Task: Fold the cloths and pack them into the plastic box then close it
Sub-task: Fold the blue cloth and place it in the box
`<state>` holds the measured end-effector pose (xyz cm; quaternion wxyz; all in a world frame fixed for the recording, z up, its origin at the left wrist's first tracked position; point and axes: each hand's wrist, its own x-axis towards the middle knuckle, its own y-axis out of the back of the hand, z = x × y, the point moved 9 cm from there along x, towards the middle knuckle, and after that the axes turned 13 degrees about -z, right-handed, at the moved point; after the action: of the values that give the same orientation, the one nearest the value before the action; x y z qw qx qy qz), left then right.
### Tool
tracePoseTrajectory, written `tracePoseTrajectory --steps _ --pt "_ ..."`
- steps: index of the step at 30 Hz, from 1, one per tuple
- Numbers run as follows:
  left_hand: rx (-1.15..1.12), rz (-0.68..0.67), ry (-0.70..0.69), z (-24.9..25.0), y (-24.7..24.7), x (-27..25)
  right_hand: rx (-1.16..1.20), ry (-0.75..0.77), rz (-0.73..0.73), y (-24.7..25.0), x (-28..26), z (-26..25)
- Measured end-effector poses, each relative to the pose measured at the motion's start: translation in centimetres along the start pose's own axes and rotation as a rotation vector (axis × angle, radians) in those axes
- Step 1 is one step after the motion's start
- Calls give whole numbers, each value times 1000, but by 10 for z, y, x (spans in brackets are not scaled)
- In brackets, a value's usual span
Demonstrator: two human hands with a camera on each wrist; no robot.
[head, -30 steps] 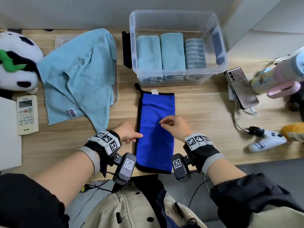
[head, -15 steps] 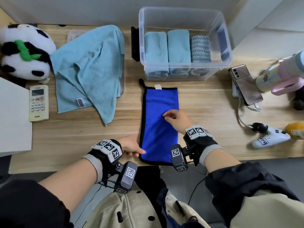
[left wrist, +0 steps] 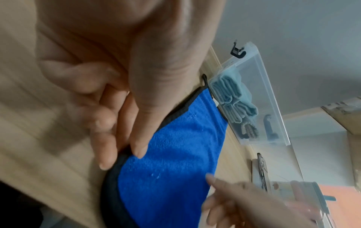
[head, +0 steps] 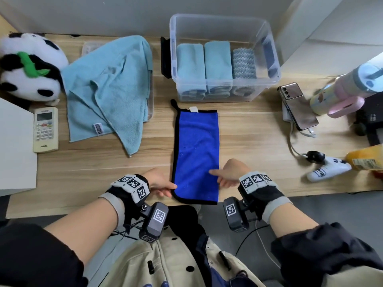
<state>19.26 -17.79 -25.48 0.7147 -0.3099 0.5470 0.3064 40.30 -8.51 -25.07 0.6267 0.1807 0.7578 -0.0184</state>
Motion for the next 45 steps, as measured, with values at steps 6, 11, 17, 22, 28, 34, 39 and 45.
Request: tracePoseTrajectory --steps 6,11,17,22,28,34,39,45 --pt "-10 -116 115 -7 -14 2 -47 -55 -71 -28 2 16" --pt "1 -136 141 -16 -17 16 -84 -52 -98 -31 5 17" --pt "-184 -140 30 -13 -19 23 -52 -56 -139 -28 -10 18" --pt "-489 -10 -154 2 -1 15 369 72 -205 -35 -25 2" --pt "-577 97 -373 29 22 -15 719 288 7 3 -30 -2" --pt "-511 65 -423 44 29 -27 778 424 4 18 -33 -15" --pt "-177 119 -467 55 32 -32 456 422 67 24 -35 -17" --pt "-66 345 -507 60 49 -28 305 427 254 36 -29 -20"
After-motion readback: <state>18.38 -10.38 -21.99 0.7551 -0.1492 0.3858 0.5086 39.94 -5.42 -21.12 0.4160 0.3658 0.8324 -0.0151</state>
